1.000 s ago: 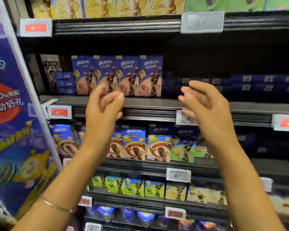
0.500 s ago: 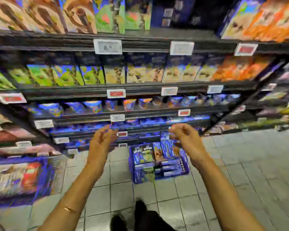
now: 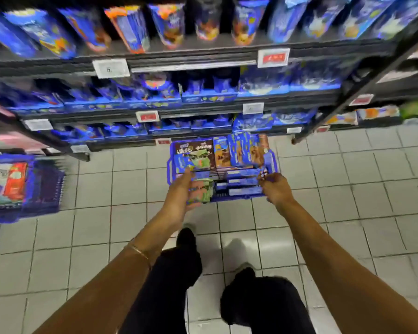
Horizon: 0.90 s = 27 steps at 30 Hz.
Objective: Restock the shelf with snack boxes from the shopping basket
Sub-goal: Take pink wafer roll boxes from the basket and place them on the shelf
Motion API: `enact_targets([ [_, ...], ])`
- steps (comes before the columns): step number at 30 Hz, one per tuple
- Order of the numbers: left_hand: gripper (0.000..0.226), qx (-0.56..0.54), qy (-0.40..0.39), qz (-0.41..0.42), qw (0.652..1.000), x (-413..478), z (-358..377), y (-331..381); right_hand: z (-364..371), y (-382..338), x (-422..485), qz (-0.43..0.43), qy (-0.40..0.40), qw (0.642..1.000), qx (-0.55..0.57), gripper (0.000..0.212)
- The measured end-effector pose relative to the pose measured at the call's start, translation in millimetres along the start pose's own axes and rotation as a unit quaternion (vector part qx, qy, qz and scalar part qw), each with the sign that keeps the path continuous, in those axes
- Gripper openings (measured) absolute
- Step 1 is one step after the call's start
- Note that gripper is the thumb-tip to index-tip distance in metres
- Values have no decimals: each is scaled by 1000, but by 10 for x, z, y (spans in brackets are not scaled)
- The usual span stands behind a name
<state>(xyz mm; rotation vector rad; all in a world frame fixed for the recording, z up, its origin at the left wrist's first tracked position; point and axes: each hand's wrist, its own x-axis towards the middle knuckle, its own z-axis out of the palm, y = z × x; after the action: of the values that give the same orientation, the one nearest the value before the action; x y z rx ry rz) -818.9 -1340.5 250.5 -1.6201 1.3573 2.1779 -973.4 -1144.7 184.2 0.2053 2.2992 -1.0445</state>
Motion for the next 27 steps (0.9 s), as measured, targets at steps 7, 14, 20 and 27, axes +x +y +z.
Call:
enact_targets([
  [7,52,-3,-68,-16,998,1659,504,-788,649,990,1441,-154,-52,970,-180,30],
  [14,73,9,-110,30,993,2696,772,-1166,1058,1553,2383,-241,45,927,-285,49],
  [20,72,-18,-76,46,996,2643,872,-1257,1124,1718,2646,-273,79,915,-285,39],
  [27,70,-37,-50,58,996,2379,838,-1303,680,1676,2506,-353,54,897,-263,33],
])
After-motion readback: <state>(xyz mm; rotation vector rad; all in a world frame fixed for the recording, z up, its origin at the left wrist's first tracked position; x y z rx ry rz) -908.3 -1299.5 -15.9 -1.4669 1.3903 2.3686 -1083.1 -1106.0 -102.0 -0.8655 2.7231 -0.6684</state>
